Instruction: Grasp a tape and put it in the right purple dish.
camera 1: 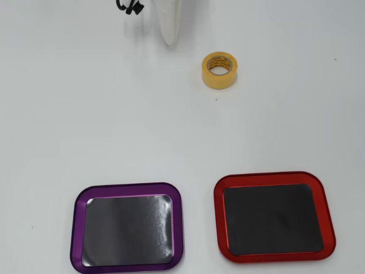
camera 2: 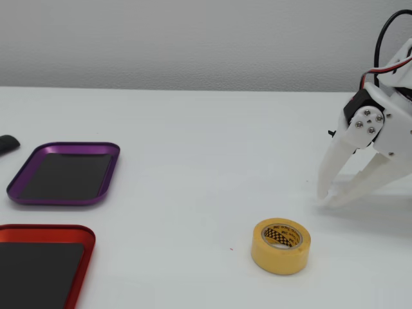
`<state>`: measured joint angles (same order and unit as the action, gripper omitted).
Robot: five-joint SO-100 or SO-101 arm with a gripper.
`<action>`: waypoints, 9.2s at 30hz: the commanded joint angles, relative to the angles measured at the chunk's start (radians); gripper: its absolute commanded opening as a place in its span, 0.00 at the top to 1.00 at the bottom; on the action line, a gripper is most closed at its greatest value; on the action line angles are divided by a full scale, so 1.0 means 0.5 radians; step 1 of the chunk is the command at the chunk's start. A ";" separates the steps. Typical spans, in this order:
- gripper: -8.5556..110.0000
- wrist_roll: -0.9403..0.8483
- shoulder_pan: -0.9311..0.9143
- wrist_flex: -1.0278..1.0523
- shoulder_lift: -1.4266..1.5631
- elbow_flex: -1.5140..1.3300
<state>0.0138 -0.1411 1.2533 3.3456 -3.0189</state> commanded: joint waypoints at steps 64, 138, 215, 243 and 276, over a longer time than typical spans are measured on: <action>0.80 -0.669 0.595 -0.503 -2.138 1.301; 0.93 -0.960 -0.135 -2.052 -3.234 2.117; 0.82 0.061 -0.107 -0.095 0.187 -0.003; 0.93 0.043 -0.117 -0.089 0.187 -0.025; 0.93 0.043 -0.114 -0.089 0.187 -0.025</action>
<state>0.0414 -0.1994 1.2164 3.3441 -3.0281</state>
